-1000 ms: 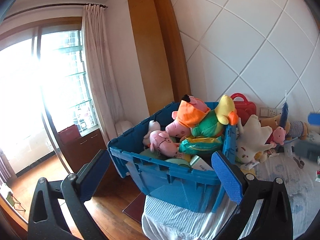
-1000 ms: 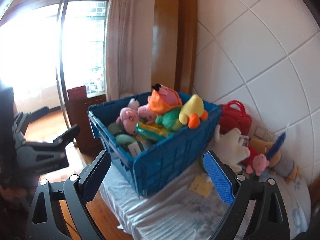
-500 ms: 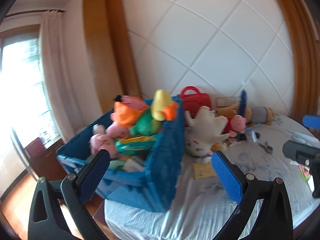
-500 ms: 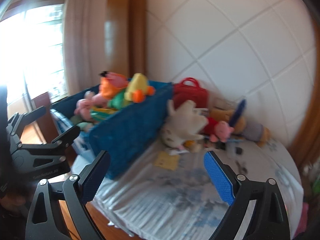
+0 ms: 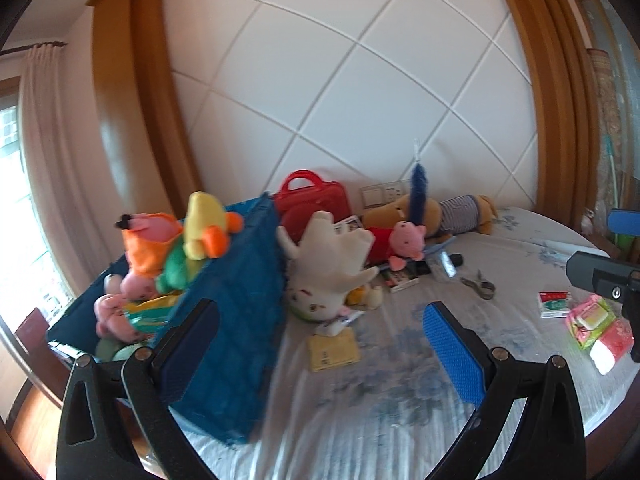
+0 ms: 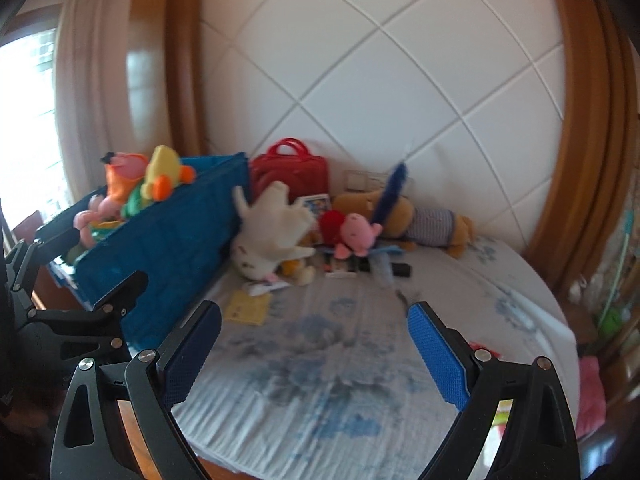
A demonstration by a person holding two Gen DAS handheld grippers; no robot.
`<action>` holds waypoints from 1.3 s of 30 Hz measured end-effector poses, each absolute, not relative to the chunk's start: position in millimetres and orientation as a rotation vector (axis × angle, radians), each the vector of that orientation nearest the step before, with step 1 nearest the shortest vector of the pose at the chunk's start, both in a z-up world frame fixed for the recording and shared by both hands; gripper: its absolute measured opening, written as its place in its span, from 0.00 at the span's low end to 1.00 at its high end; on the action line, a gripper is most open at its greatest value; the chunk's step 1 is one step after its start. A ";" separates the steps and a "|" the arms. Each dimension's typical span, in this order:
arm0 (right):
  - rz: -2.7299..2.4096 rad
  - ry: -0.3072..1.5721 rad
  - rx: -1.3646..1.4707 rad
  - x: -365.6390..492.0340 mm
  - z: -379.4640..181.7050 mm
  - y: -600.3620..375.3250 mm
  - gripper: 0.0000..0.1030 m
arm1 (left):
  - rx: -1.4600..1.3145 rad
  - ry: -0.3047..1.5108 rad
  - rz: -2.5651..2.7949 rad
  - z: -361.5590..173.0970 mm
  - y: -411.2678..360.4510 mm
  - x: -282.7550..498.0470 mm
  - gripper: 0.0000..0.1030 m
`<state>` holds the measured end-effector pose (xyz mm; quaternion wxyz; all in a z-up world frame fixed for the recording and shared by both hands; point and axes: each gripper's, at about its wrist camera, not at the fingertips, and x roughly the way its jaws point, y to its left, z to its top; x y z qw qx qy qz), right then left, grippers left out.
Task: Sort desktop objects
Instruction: 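Withdraw both grippers from the crate and move back over the bed, then grasp the clear plastic case with right gripper while left gripper approaches metal clip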
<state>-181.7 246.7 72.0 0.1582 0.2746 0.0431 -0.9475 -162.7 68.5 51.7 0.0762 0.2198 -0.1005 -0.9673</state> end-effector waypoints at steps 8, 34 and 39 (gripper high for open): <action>-2.791 0.061 0.828 -197.3 58.6 307.6 0.94 | 0.661 -0.365 -2.964 37.6 123.8 -185.8 1.00; -2.839 -0.014 1.058 -339.4 -11.3 302.0 0.94 | 0.882 -0.459 -2.971 -53.5 84.1 -318.3 1.00; -2.782 0.016 1.065 -375.0 -34.5 289.1 0.94 | 0.914 -0.435 -2.935 -60.8 67.1 -348.1 1.00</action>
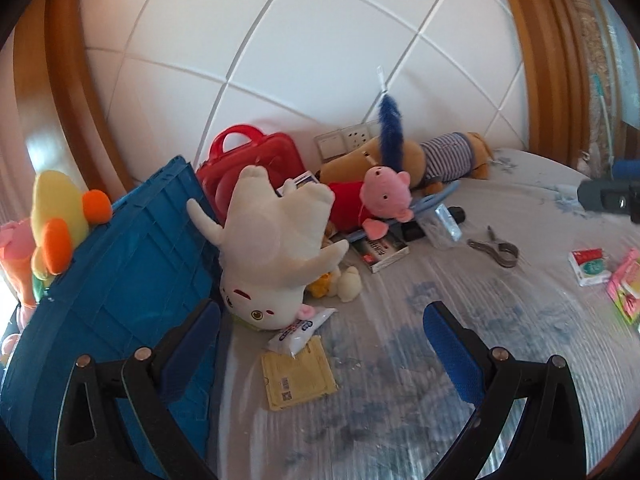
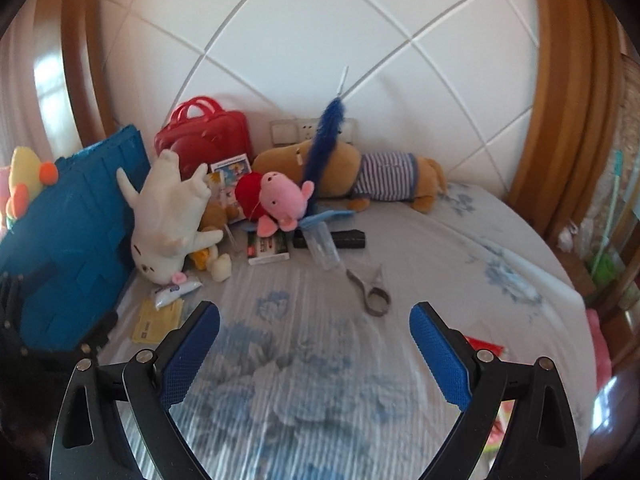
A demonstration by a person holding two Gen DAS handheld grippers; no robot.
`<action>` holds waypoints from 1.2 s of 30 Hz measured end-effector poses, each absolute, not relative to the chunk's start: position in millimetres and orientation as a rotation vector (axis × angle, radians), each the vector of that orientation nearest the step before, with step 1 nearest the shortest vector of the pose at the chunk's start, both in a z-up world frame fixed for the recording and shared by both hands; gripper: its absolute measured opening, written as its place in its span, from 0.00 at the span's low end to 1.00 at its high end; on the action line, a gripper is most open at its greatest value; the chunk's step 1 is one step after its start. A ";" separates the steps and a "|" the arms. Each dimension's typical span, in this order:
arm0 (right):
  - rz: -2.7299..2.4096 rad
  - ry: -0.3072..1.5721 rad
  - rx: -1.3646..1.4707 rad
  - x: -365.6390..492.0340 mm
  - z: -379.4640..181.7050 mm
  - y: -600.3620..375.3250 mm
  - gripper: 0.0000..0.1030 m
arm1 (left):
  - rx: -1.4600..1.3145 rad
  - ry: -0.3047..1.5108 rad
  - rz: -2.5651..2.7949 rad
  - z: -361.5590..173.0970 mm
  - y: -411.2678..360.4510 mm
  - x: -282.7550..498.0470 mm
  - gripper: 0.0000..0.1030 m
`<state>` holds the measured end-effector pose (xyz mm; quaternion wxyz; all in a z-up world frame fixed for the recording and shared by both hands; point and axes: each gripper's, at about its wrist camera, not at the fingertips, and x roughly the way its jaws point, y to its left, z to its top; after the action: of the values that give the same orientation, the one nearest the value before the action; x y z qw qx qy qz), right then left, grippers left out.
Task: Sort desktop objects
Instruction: 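Grasp the clear plastic case with right gripper while left gripper approaches metal clip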
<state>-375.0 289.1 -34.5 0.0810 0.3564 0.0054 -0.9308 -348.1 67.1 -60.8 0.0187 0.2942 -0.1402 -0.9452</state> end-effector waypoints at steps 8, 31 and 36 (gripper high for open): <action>-2.690 0.063 1.119 -450.6 -64.1 303.6 0.94 | 0.905 -0.407 -2.907 -66.2 77.1 -385.8 1.00; -2.465 0.020 1.286 -641.9 -228.8 288.3 0.82 | 1.100 -0.236 -2.805 -134.5 64.0 -458.0 1.00; -2.402 -0.111 1.330 -663.2 -247.1 294.2 0.40 | 1.119 -0.240 -2.796 -144.4 61.8 -462.3 1.00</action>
<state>-663.2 294.2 -247.1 0.1957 0.4745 -0.0396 -0.8573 -462.3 61.8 -144.4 0.0604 0.3697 -0.0792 -0.9238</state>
